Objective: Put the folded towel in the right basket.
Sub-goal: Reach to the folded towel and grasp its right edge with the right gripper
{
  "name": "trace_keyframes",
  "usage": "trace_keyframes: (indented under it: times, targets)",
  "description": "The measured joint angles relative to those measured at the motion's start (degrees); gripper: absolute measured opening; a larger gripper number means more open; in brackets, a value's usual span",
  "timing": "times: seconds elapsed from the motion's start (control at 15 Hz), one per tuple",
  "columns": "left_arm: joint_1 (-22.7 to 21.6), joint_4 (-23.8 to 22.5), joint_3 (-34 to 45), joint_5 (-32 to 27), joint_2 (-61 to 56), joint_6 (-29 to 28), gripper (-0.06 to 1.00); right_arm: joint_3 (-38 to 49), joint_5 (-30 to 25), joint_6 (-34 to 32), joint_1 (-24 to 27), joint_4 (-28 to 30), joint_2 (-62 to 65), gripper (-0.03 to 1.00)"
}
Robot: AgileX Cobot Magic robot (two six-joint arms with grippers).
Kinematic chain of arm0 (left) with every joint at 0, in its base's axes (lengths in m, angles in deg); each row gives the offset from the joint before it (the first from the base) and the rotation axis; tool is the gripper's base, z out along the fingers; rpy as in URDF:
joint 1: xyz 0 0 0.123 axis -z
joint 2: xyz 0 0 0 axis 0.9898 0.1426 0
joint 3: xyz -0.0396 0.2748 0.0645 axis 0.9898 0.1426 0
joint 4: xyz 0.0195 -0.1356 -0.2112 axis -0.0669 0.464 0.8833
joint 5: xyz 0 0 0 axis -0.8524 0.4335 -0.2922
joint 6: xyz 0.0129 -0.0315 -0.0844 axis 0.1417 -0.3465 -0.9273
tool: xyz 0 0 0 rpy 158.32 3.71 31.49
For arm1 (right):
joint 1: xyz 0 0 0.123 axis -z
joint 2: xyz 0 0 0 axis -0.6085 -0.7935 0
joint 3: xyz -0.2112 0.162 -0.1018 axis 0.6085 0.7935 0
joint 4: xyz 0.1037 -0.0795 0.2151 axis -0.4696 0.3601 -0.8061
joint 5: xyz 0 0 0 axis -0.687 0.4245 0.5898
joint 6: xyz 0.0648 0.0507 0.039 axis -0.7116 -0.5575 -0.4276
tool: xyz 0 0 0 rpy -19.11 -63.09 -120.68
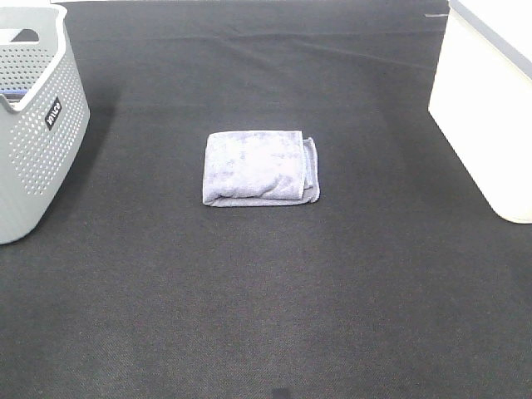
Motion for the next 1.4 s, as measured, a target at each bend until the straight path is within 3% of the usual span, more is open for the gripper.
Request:
trace_keyframes:
  times: [0.4, 0.73, 1.0, 1.4]
  targets:
    - [0.0, 0.0, 0.0, 0.0, 0.0, 0.0, 0.97, -32.5, -10.2, 1.6, -0.3, -1.8, -30.0, 0.73]
    - [0.0, 0.0, 0.0, 0.0, 0.0, 0.0, 0.97, -52.0, -16.0, 1.5, -6.6, -3.2, -48.1, 0.73]
    - [0.0, 0.0, 0.0, 0.0, 0.0, 0.0, 0.97, -60.2, -17.2, 1.5, -7.2, -10.7, -61.8, 0.73]
    - [0.0, 0.0, 0.0, 0.0, 0.0, 0.0, 0.97, -61.0, -17.4, 5.3, -7.2, -23.8, -76.4, 0.73]
